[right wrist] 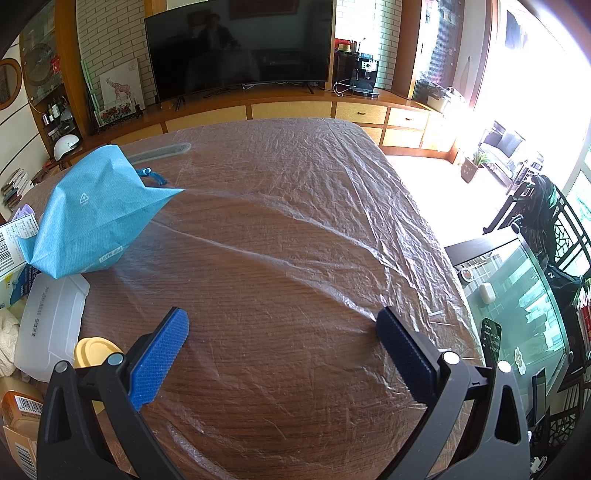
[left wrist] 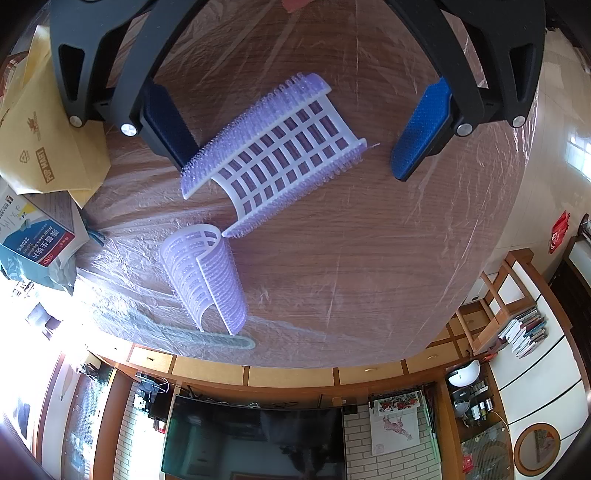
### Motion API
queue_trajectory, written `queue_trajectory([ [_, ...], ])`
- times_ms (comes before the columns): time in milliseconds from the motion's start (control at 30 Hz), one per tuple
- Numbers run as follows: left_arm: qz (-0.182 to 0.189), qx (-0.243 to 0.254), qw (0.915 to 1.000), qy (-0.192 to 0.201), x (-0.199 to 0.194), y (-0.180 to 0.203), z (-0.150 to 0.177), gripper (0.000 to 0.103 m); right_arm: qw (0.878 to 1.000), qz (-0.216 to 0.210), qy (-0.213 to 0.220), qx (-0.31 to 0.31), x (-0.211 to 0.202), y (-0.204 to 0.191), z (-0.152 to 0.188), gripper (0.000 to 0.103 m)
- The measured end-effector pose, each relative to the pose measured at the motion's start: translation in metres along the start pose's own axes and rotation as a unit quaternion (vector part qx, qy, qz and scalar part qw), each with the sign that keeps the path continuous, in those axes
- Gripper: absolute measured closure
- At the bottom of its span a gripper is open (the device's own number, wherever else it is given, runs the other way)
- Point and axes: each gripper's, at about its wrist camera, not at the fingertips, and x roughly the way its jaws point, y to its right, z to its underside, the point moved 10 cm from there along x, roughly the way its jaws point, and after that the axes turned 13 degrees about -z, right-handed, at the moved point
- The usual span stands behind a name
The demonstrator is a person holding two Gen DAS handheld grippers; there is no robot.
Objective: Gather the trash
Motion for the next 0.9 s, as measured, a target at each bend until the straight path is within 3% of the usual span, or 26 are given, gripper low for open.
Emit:
queue_trajectory([
  [167,0.0,0.0,1.0,0.0,-0.002,0.001,0.0,0.001,1.0,0.006,-0.005,0.016,-0.005,0.003,-0.001,0.004],
  [300,0.002,-0.001,1.0,0.004,-0.005,0.001,0.0,0.001,1.0,0.008,0.019,0.016,-0.02,0.004,-0.016,0.004],
  [500,-0.009,-0.001,0.9985,0.054,-0.036,-0.013,-0.01,0.001,0.998,0.008,0.053,-0.013,-0.059,-0.01,-0.022,0.004],
  [700,0.018,0.007,0.9961,0.086,-0.067,-0.022,-0.027,0.001,0.996,-0.025,0.076,-0.048,-0.099,-0.04,-0.02,0.004],
  [800,0.034,0.033,0.9962,0.073,-0.063,-0.018,-0.027,0.001,0.994,-0.046,0.071,-0.065,-0.108,-0.059,-0.011,0.004],
  [900,0.054,0.053,0.9965,0.036,-0.045,-0.009,-0.017,0.001,0.994,-0.056,0.059,-0.074,-0.11,-0.073,0.004,0.004],
])
